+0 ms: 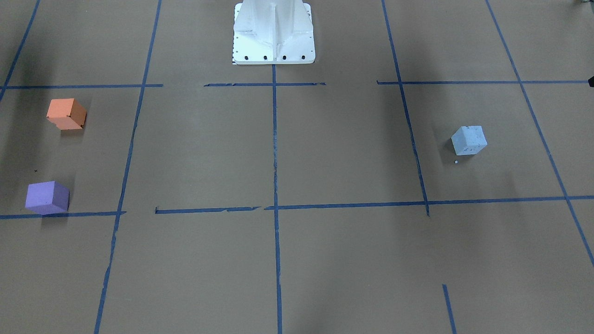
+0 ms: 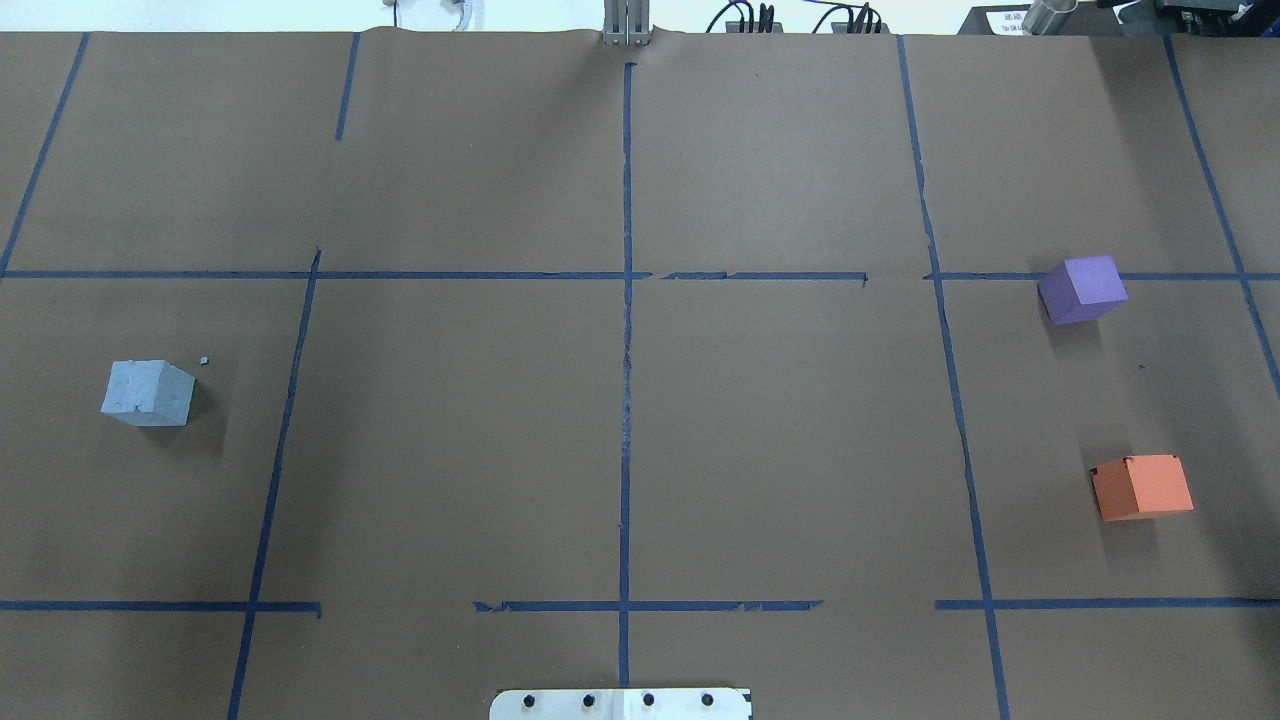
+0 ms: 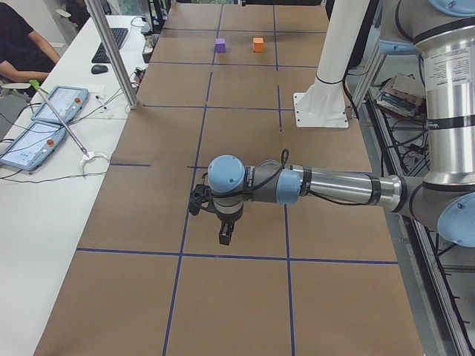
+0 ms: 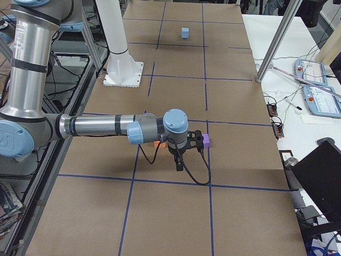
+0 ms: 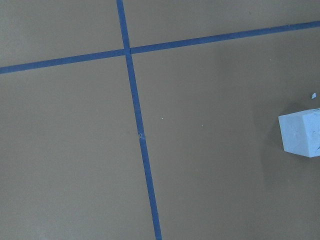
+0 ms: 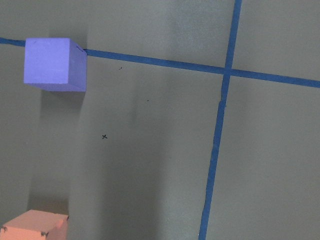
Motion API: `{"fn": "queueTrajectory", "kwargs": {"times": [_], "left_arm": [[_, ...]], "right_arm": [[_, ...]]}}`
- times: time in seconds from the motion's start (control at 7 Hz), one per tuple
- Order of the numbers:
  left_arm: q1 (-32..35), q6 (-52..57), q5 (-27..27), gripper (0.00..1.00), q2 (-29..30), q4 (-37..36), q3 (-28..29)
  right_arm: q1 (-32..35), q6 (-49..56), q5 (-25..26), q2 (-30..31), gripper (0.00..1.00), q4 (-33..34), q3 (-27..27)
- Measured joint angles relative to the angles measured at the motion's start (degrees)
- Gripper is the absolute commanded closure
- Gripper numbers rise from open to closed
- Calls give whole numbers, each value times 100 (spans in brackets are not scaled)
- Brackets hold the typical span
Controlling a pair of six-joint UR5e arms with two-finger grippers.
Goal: Place blue block between orange and purple blocks
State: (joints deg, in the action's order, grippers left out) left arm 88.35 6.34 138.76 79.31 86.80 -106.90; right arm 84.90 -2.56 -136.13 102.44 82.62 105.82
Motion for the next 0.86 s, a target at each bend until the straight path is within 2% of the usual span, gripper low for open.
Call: {"fn": "queueTrajectory", "kwargs": {"times": [0.86], "left_arm": [[-6,-32,-232,0,-21,20,-135]], "right_arm": [[-5,-51,-5,13,0,0,60]]}}
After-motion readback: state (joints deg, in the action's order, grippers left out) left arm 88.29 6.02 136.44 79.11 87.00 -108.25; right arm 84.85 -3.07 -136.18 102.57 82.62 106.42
